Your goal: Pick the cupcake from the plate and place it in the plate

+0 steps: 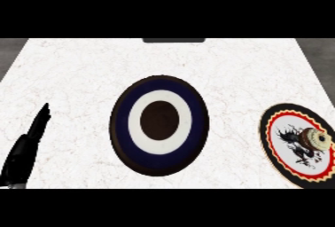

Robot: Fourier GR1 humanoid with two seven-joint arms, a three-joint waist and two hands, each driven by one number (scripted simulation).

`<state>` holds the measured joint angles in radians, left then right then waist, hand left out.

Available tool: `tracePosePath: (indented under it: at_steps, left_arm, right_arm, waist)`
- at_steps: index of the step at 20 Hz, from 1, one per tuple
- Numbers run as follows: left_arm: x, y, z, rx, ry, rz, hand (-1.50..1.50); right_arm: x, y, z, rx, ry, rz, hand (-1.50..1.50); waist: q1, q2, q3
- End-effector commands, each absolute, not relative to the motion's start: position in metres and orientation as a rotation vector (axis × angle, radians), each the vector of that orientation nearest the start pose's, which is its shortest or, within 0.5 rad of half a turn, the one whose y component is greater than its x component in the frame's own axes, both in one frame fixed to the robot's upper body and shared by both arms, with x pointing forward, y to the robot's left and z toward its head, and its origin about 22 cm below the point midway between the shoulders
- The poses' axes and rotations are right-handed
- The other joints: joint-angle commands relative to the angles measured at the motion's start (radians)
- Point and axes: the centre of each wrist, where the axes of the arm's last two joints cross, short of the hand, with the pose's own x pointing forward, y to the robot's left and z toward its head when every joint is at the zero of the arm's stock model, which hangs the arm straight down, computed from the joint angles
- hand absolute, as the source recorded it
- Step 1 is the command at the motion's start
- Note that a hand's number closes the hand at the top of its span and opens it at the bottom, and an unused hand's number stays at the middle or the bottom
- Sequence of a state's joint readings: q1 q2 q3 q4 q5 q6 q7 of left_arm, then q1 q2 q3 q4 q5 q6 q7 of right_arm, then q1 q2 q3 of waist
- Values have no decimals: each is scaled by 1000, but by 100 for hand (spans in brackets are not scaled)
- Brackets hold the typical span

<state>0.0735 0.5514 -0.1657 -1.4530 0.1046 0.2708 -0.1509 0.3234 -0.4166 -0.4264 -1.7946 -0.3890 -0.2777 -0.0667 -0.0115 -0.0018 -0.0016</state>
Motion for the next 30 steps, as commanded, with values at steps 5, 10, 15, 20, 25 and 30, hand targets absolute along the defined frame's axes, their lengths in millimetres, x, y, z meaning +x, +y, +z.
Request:
tracePosePath:
  at_steps: [5,10,15,20,25,30]
  left_arm:
    - [215,336,-3,461,-1514,-305,0]
    - [223,352,10,478,-1525,-287,0]
    - [216,334,-3,468,-1518,-301,0]
    - [229,324,11,468,-1520,-303,0]
    - [225,339,1,484,-1519,-298,0]
    - [206,337,-13,468,-1518,-304,0]
  right_arm:
    - [157,-435,111,-725,-1354,-165,-150]
    - [171,-447,118,-662,-1211,-86,-150]
    - [179,-456,95,-617,-1102,32,-150]
    - [188,-467,104,-596,-998,177,-150]
    - [193,-479,66,-543,-973,233,-150]
    - [214,-475,57,-532,-969,261,-150]
  waist:
    - [19,4,1]
    - [20,4,1]
    - [20,4,2]
    - [16,2,2]
    - [16,3,2]
    - [15,2,2]
